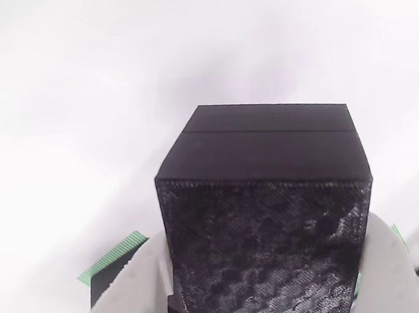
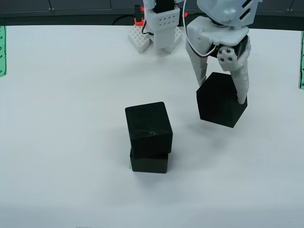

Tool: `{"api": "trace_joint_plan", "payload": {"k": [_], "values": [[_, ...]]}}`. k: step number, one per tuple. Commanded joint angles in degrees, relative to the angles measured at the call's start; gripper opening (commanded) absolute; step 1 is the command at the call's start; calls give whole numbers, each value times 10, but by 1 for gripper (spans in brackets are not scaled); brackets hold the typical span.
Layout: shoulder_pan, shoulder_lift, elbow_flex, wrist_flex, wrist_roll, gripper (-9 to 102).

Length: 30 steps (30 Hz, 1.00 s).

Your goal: Stack 3 Blocks on the chosen place.

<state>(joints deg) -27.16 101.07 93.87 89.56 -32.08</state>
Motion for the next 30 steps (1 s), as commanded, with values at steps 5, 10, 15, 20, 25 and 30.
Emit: {"api": "trace_joint_plan", "payload": {"k": [5, 10, 15, 20, 25, 30], "values": [[-18, 140, 13, 3, -29, 22], [-20, 213, 15, -2, -118, 22], [28, 253, 33, -23, -220, 22], [105, 278, 47, -73, -328, 22], [177, 306, 72, -142, -404, 22], [234, 346, 125, -218, -466, 22]]}}
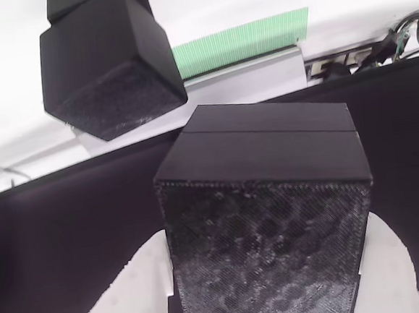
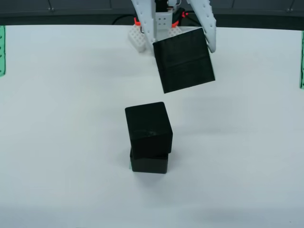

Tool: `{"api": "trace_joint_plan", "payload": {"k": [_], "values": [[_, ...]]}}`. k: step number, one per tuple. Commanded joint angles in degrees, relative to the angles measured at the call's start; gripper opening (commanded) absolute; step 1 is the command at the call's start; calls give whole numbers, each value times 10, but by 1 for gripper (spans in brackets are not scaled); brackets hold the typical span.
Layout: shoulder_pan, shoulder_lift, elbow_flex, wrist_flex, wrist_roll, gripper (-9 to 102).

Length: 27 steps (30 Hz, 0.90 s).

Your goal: Stack 3 Blocks on the chosen place.

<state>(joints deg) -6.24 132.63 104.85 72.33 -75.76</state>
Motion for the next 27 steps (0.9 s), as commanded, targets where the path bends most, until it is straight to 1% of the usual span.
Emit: {"api": "trace_joint_plan", "payload": {"k": [1, 3, 6, 12, 20, 25, 27], "values": [[36, 35, 28, -67, -39, 22], [55, 44, 59, -110, -54, 22], [75, 47, 85, -148, -73, 22], [98, 47, 149, -246, -81, 22], [106, 54, 185, -294, -92, 22], [109, 122, 270, -355, -113, 22], [109, 149, 296, -367, -119, 23]]}}
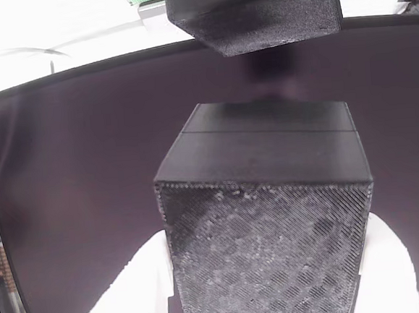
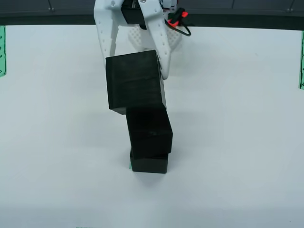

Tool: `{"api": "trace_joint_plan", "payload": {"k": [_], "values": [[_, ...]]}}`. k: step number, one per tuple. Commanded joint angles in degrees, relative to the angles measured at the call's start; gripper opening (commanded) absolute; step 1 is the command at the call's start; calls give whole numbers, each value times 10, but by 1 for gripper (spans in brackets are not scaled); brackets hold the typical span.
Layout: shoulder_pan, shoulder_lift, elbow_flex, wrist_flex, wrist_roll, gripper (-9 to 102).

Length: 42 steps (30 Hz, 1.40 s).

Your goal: Stack 3 Blocks on the chosen place.

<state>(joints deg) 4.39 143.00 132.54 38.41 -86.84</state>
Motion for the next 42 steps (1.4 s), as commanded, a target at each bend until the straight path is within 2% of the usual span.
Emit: {"api": "trace_joint_plan", "payload": {"k": [1, 10, 19, 30, 42], "values": [[3, 57, 31, -33, -11, 23], [5, 112, 117, -102, -28, 23], [14, 89, 211, -258, -29, 22], [11, 45, 259, -381, -29, 23], [7, 18, 307, -467, -29, 23]]}}
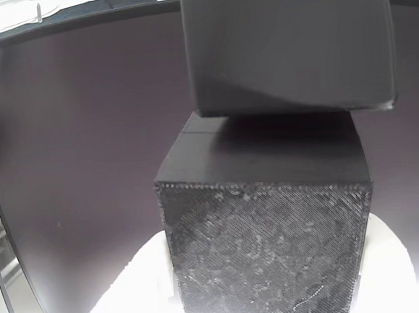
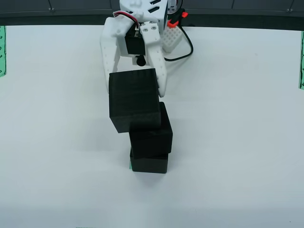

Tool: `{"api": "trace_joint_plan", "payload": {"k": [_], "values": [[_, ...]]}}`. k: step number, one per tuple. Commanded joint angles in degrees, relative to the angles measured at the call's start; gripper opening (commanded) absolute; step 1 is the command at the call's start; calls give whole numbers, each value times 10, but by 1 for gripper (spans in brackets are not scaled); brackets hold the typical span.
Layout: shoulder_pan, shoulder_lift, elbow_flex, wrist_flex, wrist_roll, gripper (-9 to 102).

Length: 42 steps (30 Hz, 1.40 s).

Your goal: Stack 3 Blocks on the chosen place.

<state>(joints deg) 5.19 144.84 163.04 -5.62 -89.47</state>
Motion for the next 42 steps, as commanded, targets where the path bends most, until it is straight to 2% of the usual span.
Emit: {"api": "trace_joint_plan", "payload": {"k": [1, 19, 28, 42], "values": [[-2, -1, 7, -37, -3, 23], [-1, -1, 54, -122, -25, 25], [-2, -17, 58, -148, -25, 29], [1, -38, 60, -185, -25, 30]]}}
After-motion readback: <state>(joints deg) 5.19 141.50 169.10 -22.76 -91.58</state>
